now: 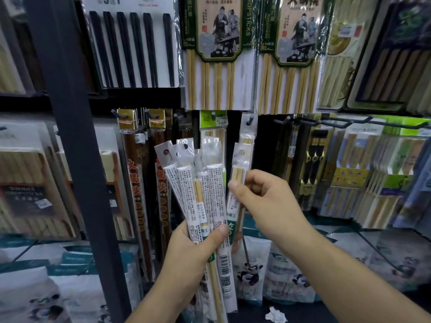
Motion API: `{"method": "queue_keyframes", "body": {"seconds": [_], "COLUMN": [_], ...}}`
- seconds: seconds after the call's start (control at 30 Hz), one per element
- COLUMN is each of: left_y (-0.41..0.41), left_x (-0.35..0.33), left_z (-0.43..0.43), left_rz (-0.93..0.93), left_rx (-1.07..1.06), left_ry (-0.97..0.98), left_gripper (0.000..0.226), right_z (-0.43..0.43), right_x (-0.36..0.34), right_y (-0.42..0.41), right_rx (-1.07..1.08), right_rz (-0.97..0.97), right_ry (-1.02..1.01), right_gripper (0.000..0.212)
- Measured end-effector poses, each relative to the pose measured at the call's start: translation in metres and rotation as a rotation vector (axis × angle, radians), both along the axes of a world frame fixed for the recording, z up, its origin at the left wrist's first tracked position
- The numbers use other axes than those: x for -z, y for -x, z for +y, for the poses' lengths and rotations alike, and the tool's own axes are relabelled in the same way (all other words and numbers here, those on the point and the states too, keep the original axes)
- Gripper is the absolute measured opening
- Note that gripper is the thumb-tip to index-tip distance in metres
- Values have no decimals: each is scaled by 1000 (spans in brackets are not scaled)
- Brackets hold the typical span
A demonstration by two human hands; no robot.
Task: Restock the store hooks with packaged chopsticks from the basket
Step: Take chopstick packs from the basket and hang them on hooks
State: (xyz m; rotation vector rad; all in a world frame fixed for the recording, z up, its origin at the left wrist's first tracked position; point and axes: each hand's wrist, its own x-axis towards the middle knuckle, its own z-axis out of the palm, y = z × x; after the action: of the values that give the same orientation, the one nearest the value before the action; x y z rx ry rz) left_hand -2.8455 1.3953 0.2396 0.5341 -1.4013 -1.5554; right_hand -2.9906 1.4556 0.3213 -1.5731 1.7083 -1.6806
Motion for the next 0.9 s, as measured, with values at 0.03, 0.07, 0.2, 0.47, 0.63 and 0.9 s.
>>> {"method": "queue_keyframes", "body": {"seconds": [0.03, 0.07, 0.2, 0.47, 0.63, 0.9], "left_y": [0, 0, -1, -1, -2, -3], "left_x": [1, 2, 2, 5, 5, 3], "left_z": [-1, -2, -4, -6, -5, -3], "left_rz": [-12, -17, -20, -20, 39, 17], "left_rx": [-14, -17, -18, -43, 5, 39], "left_ry": [-12, -29, -25, -19, -55, -59], "left_gripper": [34, 35, 39, 30, 37, 25], "right_z": [0, 0, -4, -18, -20, -22], "right_x": [-1, -3, -22, -43, -40, -28], "right_y": [1, 2, 8, 16, 18, 27], "right_rx": [7, 18, 65, 112, 139, 245], "right_rz": [-13, -31, -63, -30, -59, -50], "right_ry": [15, 31, 107, 131, 107, 100], "right_gripper": [29, 27, 27, 43, 41, 34]}}
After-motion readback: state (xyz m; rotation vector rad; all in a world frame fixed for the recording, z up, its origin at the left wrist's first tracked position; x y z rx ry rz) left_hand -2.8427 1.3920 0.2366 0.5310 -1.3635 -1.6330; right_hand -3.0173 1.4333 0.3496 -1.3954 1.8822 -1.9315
